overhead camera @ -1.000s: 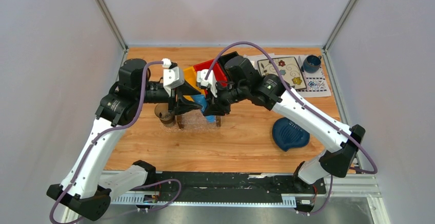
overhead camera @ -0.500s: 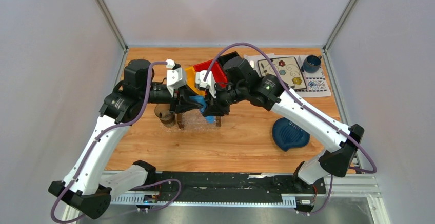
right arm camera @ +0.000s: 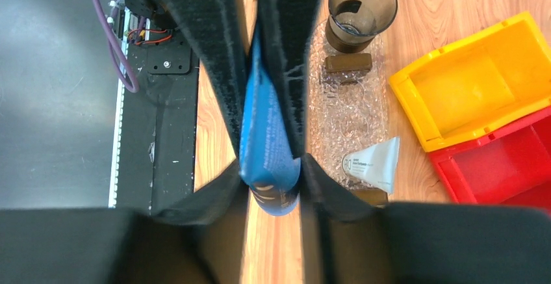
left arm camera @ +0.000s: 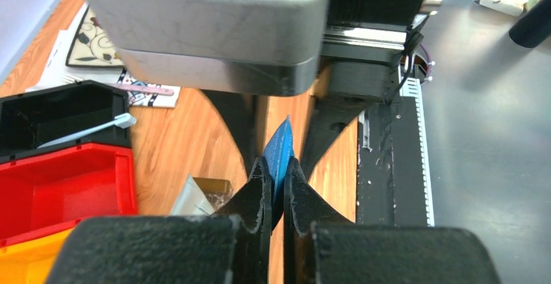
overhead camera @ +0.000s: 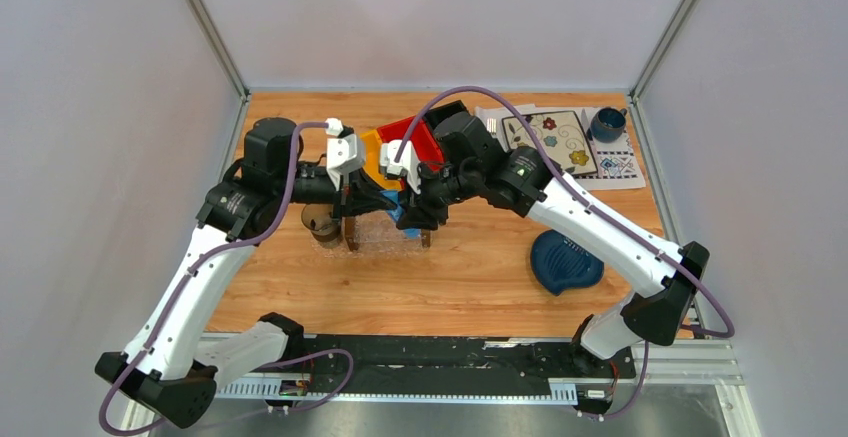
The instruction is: Prepare toiletry sets of a toothbrush and toothpaste on the tray
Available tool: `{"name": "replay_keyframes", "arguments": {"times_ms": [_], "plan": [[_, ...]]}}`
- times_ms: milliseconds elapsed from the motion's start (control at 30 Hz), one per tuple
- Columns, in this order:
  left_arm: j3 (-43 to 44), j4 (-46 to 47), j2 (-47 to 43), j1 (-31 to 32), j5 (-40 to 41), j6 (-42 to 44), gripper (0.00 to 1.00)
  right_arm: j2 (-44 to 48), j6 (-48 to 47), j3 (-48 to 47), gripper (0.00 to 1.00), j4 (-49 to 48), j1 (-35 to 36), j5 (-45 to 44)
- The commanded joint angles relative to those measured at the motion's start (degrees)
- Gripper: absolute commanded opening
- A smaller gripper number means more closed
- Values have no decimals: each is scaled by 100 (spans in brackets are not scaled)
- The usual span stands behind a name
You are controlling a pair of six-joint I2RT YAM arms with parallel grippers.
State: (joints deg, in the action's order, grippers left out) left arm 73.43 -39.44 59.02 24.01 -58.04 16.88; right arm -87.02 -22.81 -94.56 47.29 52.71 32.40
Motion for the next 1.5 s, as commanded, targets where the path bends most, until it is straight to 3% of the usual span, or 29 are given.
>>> {"name": "replay_keyframes", "arguments": {"times_ms": [0, 100, 233, 567, 867, 1467], "plan": [[-118, 261, -215, 25, 406, 96, 0, 98, 57, -238, 41, -238, 20, -339], [-232, 305, -312, 16, 661, 96, 0, 159, 57, -229, 52, -238, 20, -533], [-294, 270, -444, -1, 1031, 148, 0, 230, 40, -203, 57, -237, -23, -753], [-601, 375, -752, -81, 2401, 227, 0, 370, 118, -45, 58, -220, -305, -1262], [-1050, 849, -779, -247, 2956, 8, 0, 537, 514, 148, 59, -439, -823, -1605], [-1577, 1886, -76, -309, 3194, -1240, 0, 1021, 663, 870, 60, -888, -1254, -1746]]}}
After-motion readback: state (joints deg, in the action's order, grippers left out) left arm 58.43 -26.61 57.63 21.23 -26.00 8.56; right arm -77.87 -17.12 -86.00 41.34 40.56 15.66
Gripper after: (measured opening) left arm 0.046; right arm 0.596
